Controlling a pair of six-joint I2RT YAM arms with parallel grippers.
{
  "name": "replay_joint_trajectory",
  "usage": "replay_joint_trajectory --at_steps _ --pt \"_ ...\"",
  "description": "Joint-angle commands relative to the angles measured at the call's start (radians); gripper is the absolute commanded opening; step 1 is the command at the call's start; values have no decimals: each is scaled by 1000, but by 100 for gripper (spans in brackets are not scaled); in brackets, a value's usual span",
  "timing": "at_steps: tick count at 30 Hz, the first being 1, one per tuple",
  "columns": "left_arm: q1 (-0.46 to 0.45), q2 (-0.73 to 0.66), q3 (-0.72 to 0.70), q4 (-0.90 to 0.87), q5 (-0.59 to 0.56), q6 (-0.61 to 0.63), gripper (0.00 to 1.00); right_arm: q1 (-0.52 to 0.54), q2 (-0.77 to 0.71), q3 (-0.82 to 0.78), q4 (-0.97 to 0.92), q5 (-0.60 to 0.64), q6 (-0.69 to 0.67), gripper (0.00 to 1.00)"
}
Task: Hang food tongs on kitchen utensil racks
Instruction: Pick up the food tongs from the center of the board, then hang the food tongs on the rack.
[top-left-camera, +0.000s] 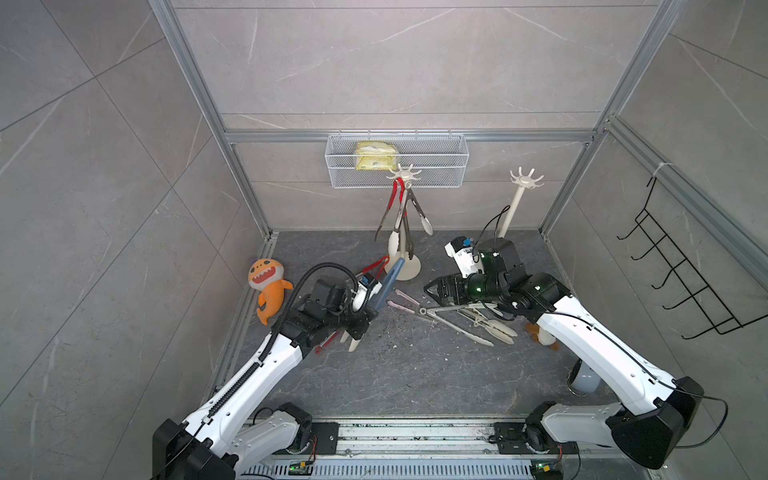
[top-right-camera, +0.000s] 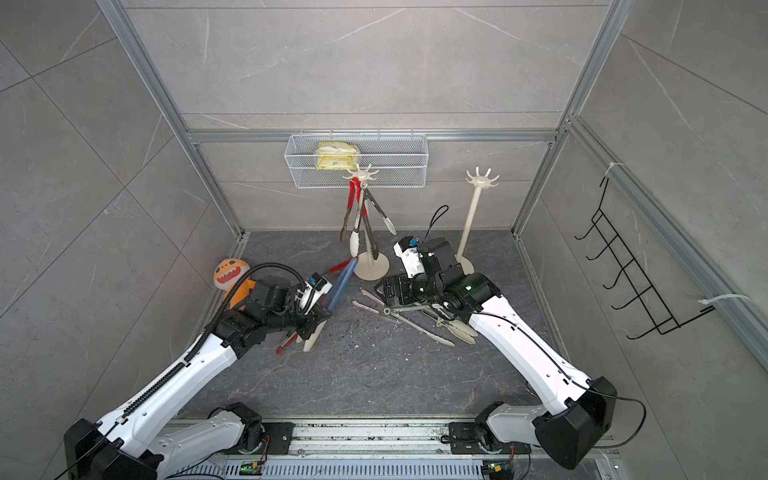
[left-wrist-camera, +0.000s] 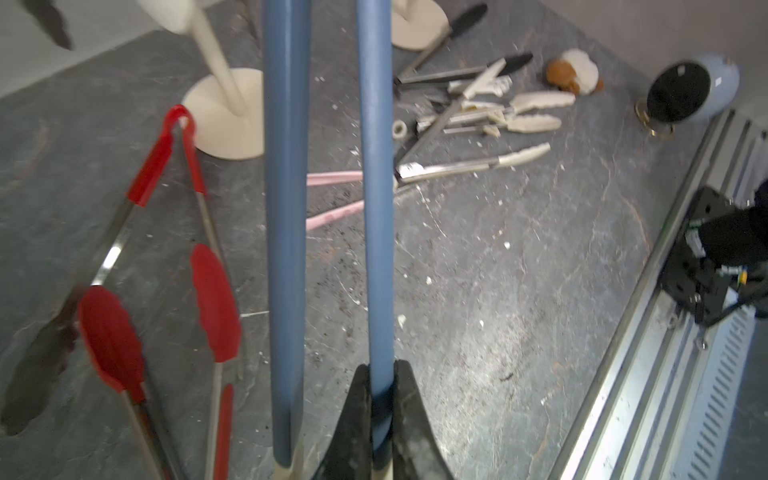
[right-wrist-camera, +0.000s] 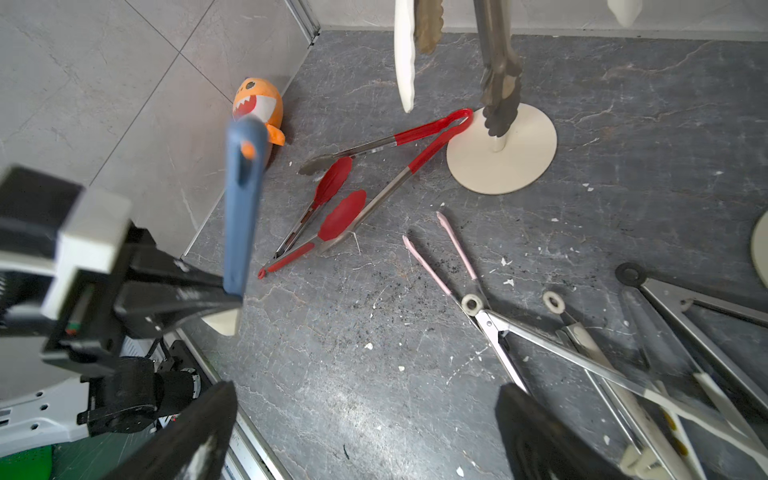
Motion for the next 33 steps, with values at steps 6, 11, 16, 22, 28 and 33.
replay_joint_trajectory --at_steps 6,11,16,22,28,33 --pt "148 54 211 121 220 31 0 -3 86 128 51 36 4 100" --pt "274 143 297 220 365 0 0 -3 143 191 56 21 -20 100" --pt "346 308 454 221 479 4 0 -5 188 249 20 -8 -48 100" --pt "412 482 611 230 611 -10 0 -12 184 229 26 -9 -47 100" --pt "424 644 788 146 688 17 0 -18 173 194 24 -6 -42 100" --pt "423 735 858 165 743 -17 0 -22 173 191 14 -4 -44 100"
